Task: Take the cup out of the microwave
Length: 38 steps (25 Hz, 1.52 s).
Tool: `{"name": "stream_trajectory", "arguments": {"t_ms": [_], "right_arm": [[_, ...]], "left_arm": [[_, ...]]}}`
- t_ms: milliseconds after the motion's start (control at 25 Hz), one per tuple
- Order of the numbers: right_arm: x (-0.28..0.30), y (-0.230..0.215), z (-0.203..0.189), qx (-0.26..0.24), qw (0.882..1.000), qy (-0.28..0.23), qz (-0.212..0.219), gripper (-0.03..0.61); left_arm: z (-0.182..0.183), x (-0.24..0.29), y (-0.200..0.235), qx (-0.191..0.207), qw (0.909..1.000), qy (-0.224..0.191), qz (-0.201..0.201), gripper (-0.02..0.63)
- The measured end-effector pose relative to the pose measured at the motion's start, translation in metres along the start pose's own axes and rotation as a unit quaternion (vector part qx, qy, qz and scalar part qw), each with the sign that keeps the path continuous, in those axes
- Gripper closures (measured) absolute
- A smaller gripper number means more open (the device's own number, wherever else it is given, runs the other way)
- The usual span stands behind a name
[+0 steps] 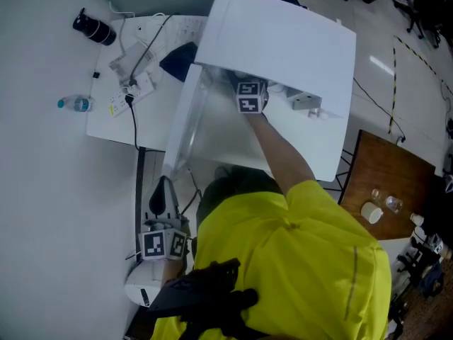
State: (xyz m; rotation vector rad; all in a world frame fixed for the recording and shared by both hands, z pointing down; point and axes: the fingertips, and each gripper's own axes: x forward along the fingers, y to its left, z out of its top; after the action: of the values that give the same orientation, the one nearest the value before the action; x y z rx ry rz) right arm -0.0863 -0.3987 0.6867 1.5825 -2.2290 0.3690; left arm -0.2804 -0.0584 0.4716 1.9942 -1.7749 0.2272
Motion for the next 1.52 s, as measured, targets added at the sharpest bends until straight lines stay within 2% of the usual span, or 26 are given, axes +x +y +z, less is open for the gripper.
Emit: {"name": "stream_trajectory", "arguments": {"t_ms": [120,280,440,560,720,880,1040,1200,1520], "right_arm": [[-0.036,0.021,-0.003,-0.021,0.999,-0.011,0.035,0.147],[-0.097,0.056,-0.027,-0.009,0.996,-0.004,0.088,0.146],[-0.158,0.057,-0.072,0.012,0.994,0.028,0.102,0.146],[-0.193,0.018,-0.117,0.022,0.995,0.065,0.069,0.146],[-0.237,-0.070,-0.166,0.045,0.995,0.093,-0.015,0.146],[-0.272,-0.159,-0.196,0.075,0.988,0.088,-0.102,0.146],[-0.280,-0.226,-0.209,0.092,0.981,0.079,-0.149,0.146],[-0.275,-0.257,-0.209,0.098,0.979,0.067,-0.166,0.146],[-0.274,-0.257,-0.225,0.111,0.975,0.093,-0.168,0.141]], "left_arm": [[0.006,0.003,0.001,0.002,1.0000,-0.003,-0.004,0.614],[0.012,0.013,-0.011,0.012,0.9997,-0.004,-0.023,0.614],[0.014,0.026,-0.032,0.022,0.9983,-0.002,-0.055,0.614],[0.013,0.043,-0.055,0.037,0.9949,0.006,-0.093,0.614],[0.010,0.064,-0.096,0.059,0.9865,0.020,-0.151,0.614],[0.005,0.081,-0.135,0.080,0.9748,0.034,-0.206,0.614],[-0.002,0.091,-0.169,0.099,0.9624,0.054,-0.247,0.614],[-0.005,0.096,-0.185,0.109,0.9555,0.065,-0.266,0.614],[-0.002,0.100,-0.190,0.101,0.9569,0.067,-0.264,0.614]]}}
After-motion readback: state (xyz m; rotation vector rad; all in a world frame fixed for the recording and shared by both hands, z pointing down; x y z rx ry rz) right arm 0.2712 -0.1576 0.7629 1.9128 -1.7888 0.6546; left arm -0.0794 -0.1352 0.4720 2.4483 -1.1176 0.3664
